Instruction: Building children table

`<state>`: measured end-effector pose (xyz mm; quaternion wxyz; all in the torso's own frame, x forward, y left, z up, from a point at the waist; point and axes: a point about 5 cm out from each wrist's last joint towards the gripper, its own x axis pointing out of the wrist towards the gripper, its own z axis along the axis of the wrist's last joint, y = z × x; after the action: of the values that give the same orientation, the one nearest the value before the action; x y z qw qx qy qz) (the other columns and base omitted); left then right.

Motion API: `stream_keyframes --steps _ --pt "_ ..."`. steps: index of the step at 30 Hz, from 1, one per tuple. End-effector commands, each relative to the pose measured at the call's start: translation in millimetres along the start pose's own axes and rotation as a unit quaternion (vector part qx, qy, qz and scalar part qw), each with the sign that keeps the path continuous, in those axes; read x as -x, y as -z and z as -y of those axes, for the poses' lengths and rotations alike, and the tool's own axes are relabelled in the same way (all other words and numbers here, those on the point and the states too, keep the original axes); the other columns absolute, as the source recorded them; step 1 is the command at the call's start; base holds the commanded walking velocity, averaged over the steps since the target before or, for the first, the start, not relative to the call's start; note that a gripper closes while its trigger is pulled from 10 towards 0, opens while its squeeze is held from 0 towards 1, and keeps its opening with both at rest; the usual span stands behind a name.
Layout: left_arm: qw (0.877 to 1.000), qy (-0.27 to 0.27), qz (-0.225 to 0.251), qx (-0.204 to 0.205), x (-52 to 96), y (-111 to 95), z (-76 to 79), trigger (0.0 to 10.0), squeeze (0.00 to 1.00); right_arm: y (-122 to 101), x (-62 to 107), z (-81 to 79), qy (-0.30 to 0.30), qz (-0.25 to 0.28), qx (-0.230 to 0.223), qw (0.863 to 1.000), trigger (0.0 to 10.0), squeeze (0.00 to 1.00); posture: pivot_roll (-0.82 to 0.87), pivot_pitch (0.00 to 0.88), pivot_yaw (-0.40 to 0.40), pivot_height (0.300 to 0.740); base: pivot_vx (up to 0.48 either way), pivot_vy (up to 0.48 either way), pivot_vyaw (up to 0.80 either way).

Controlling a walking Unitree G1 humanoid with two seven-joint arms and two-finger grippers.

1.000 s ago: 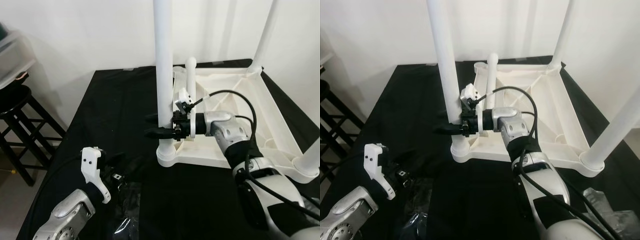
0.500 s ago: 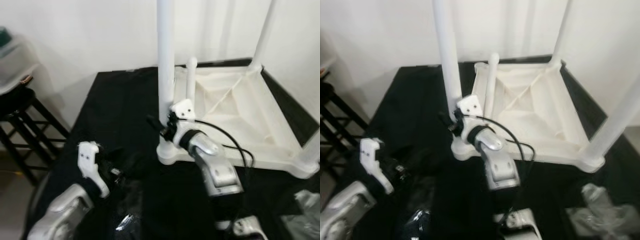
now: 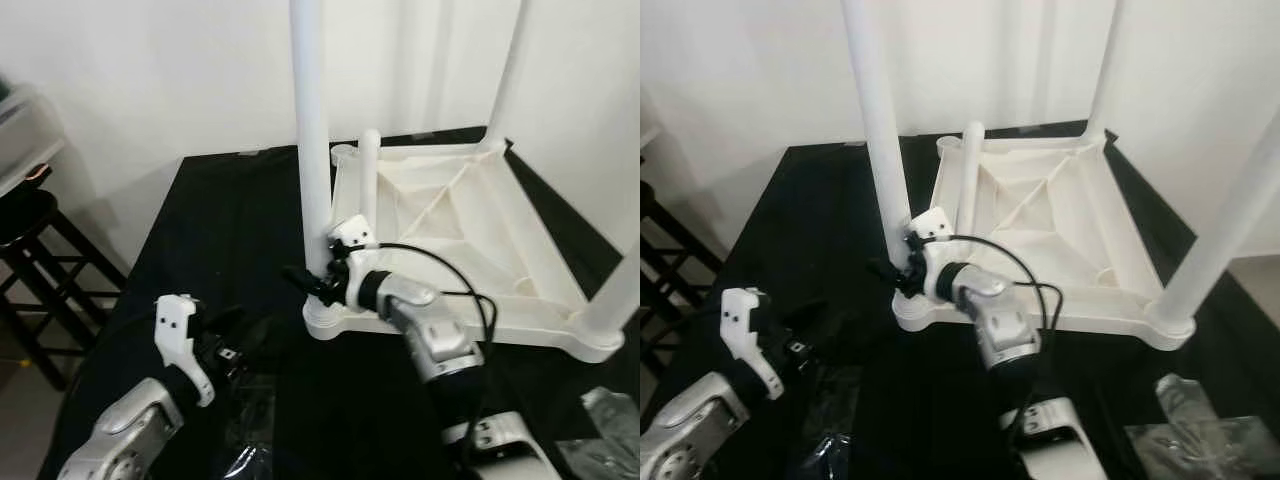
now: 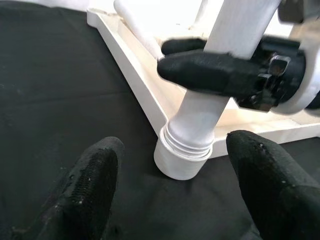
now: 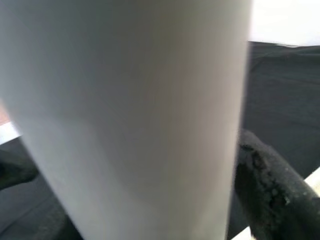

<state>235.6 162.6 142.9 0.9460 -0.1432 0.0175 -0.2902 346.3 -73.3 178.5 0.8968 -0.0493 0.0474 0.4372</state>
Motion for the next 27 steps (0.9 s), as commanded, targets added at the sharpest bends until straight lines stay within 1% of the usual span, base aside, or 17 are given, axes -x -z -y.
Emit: stream_keyframes --steps 1,2,3,4,5,6,8,9,11,12,13,14,15,18,21,27 --pt "1.0 -0.006 -0.006 -0.006 2.1 2.5 -3.7 10.0 0.0 -19.7 -0.2 -1.9 -0.09 0.023 0.06 0.994 10.0 0.51 -0.02 0.027 0.085 0.74 0.0 0.0 0.0" --pt "1.0 -0.006 -0.006 -0.006 2.1 3.1 -3.7 10.0 0.0 -24.0 1.8 -1.9 -0.136 0.022 0.084 0.987 10.0 0.51 -0.02 0.027 0.085 0.74 0.0 0.0 0.0" --pt "1.0 -0.006 -0.006 -0.006 2.1 3.1 -3.7 10.0 0.0 -24.0 1.8 -1.9 -0.136 0.022 0.084 0.987 10.0 0.51 -0.02 0.027 0.085 0.74 0.0 0.0 0.0" --pt "1.0 -0.006 -0.006 -0.006 2.1 3.4 -3.7 10.0 0.0 -26.0 3.1 -1.6 -0.163 0.021 0.097 0.982 10.0 0.51 -0.02 0.027 0.085 0.74 0.0 0.0 0.0" --pt "1.0 -0.009 -0.006 -0.011 2.8 3.7 -3.4 10.0 0.0 -26.5 3.3 -0.3 -0.209 0.009 0.112 0.971 10.0 0.0 -0.01 0.023 0.082 0.74 0.0 0.0 0.0" --pt "1.0 -0.01 -0.006 -0.014 3.3 3.8 -3.2 10.0 0.0 -26.9 3.7 0.9 -0.24 0.001 0.121 0.963 10.0 0.0 -0.01 0.023 0.082 0.74 0.0 0.0 0.0" --pt "1.0 -0.016 -0.006 -0.02 4.7 4.3 -3.5 10.0 0.0 -26.1 2.7 4.6 -0.279 -0.019 0.125 0.952 10.0 0.0 0.01 0.016 0.08 0.74 0.0 0.0 0.0" --pt "1.0 -0.016 -0.006 -0.02 4.7 4.3 -3.5 10.0 0.0 -26.1 2.7 4.6 -0.279 -0.019 0.125 0.952 10.0 0.0 0.01 0.016 0.08 0.74 0.0 0.0 0.0" --pt "0.999 -0.029 -0.005 -0.033 7.7 4.5 -4.5 10.0 0.0 -24.7 -3.4 11.1 -0.283 -0.044 0.112 0.952 10.0 0.0 0.02 0.015 0.08 0.74 0.0 0.0 0.0" --pt "0.999 -0.029 -0.005 -0.033 7.7 4.5 -4.5 10.0 0.0 -24.7 -3.4 11.1 -0.283 -0.044 0.112 0.952 10.0 0.0 0.02 0.015 0.08 0.74 0.0 0.0 0.0" --pt "0.999 -0.034 -0.005 -0.036 9.3 4.5 -4.8 10.0 0.0 -23.2 -6.5 14.7 -0.272 -0.057 0.102 0.955 10.0 0.0 0.02 0.013 0.08 0.74 0.0 0.0 0.0" --pt "0.999 -0.036 -0.004 -0.038 10.4 4.5 -5.1 10.0 0.0 -20.7 -9.0 18.2 -0.255 -0.069 0.103 0.959 8.5 0.0 0.03 0.013 0.079 0.74 0.0 0.0 0.0" --pt "0.999 -0.036 -0.004 -0.039 11.2 4.3 -5.3 10.0 0.0 -18.3 -10.2 20.6 -0.242 -0.076 0.098 0.962 0.0 0.0 0.03 0.016 0.079 0.74 0.0 0.0 0.0" --pt "0.999 -0.037 -0.005 -0.04 12.0 3.9 -5.5 10.0 0.0 -15.9 -10.8 22.4 -0.232 -0.081 0.094 0.965 0.0 0.0 0.03 0.018 0.078 0.74 0.0 0.0 0.0" --pt "0.998 -0.037 -0.005 -0.042 13.4 3.4 -6.1 10.0 0.0 -10.7 -6.7 23.3 -0.248 -0.082 0.08 0.962 0.0 0.0 0.03 0.023 0.084 0.74 0.0 0.0 0.0" --pt "0.998 -0.037 -0.005 -0.043 13.6 3.5 -6.4 10.0 0.0 -7.9 -4.6 25.0 -0.254 -0.082 0.078 0.961 0.0 0.0 0.03 0.025 0.083 0.74 0.0 0.0 0.0"
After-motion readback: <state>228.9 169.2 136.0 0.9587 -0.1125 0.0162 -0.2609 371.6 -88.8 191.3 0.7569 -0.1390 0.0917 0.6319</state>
